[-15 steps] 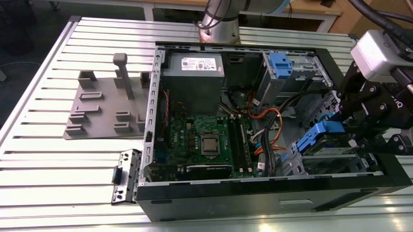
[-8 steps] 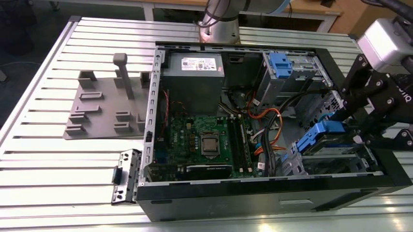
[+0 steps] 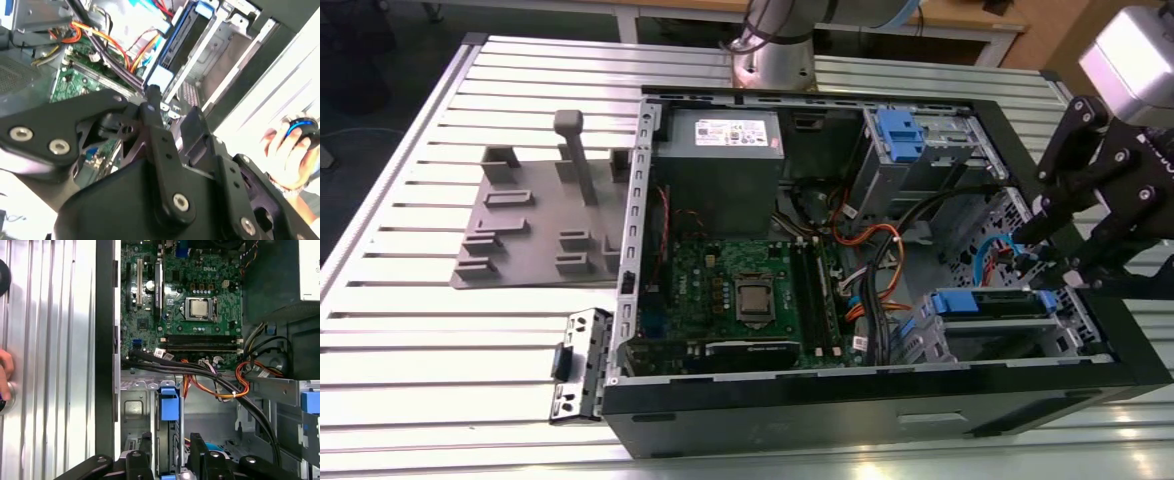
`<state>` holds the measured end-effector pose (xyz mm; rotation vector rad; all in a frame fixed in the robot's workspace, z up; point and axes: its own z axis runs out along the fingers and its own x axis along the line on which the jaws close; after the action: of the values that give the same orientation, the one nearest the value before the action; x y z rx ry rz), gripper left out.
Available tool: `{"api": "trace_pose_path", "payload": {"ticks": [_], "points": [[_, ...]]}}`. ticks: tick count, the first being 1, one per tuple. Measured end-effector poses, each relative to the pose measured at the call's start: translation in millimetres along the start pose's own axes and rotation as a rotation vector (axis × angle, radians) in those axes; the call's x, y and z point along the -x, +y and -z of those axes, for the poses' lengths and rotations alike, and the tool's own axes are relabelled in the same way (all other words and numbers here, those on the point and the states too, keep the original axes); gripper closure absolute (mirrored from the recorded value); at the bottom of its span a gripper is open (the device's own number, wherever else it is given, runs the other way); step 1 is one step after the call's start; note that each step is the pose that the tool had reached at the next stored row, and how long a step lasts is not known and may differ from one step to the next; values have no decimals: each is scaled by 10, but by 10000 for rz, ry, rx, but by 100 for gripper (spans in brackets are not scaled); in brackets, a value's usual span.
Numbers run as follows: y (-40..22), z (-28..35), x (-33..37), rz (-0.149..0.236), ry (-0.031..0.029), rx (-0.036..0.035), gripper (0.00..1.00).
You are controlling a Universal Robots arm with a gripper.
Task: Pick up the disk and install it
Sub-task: 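Insert the disk into the insertion slot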
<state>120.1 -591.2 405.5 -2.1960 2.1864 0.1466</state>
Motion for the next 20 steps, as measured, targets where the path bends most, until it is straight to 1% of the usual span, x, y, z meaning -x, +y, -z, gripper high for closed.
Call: {"api": "trace_pose_path", "payload": {"ticks": [5,6,7,8,11,13,14,15,20], "points": [[0,3,6,1,-4,0,58],[0,1,11,2,-20,0,58],[0,0,13,3,-39,0,64],[0,0,13,5,-53,0,64],[0,-2,14,6,-76,0,82],[0,-1,14,6,-83,0,82],[0,-1,14,6,-87,0,88],[0,-1,14,6,-89,0,90],[0,-2,13,6,-88,0,90]]}}
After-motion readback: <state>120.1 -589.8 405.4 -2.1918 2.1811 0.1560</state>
